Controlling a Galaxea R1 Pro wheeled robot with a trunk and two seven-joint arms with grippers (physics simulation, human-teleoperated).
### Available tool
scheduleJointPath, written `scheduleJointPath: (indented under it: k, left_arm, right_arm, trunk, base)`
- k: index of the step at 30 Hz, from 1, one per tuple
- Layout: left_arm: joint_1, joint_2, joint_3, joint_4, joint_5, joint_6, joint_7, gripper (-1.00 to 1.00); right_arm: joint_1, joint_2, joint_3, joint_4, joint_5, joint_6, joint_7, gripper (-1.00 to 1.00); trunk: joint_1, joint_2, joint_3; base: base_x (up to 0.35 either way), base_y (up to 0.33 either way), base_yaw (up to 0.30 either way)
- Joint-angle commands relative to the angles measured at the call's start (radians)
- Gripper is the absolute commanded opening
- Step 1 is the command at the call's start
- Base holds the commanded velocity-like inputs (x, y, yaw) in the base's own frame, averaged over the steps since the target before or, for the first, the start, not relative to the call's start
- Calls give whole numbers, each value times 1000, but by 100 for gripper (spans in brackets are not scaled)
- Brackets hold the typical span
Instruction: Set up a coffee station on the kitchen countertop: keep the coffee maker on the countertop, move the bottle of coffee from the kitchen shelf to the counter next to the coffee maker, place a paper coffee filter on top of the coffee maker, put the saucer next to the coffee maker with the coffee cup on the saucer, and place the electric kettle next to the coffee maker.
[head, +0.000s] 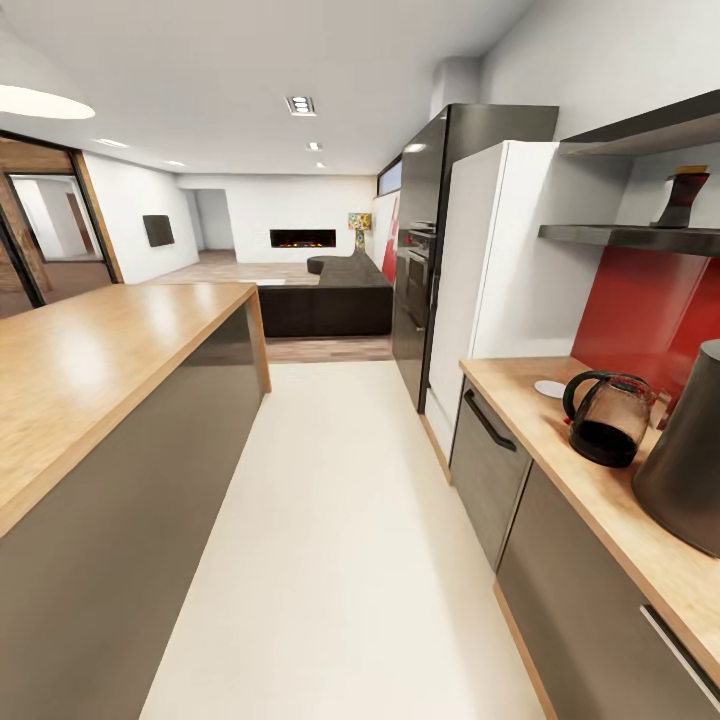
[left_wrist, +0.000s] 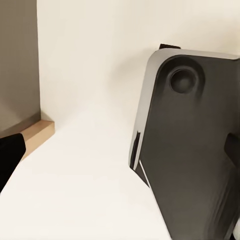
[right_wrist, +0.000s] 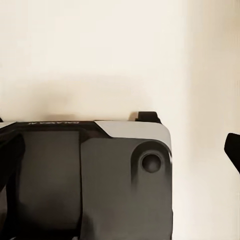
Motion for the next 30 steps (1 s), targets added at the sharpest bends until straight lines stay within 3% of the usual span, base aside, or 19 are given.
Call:
scheduleJointPath:
  k: [1,14,16,19,21,23,26,30]
  left_arm:
    - [-1,0,4,1,-5,-4,2,100]
    - [-3,0,5,0,-5,-5,0,100]
    - [-3,0,5,1,-5,-5,0,100]
    - [-3,1,5,1,-5,-5,0,100]
    - [-3,1,4,1,-5,-5,0,100]
    - [-3,2,4,1,-5,-5,0,100]
    - [-3,1,4,0,-5,-6,0,100]
    - [-3,1,4,0,-5,-6,0,100]
  right_arm:
    - [-1,1,-8,-1,10,2,-3,100]
    - [-1,-2,-7,0,14,2,-3,100]
    - [0,-9,-7,2,16,2,-2,100]
    - [22,-40,-7,3,17,-4,2,100]
    - [44,-62,-7,3,17,-42,17,100]
    - [67,-89,-7,4,17,-140,75,100]
    - [76,-95,-6,3,17,-192,120,100]
    - [79,-93,-7,2,16,-205,129,100]
  trunk:
    - [1,-2,-2]
    - [1,-2,-2]
    - [1,-2,-2]
    - [1,-2,-2]
    - [1,-2,-2]
    - [1,-2,-2]
    - [1,-2,-2]
    - [1,-2,-2]
  base:
    - [0,0,0]
    - [0,0,0]
    - [0,0,0]
    - [21,0,0]
    - [111,21,0]
    - [220,119,0]
    - [278,115,0]
    - [325,17,0]
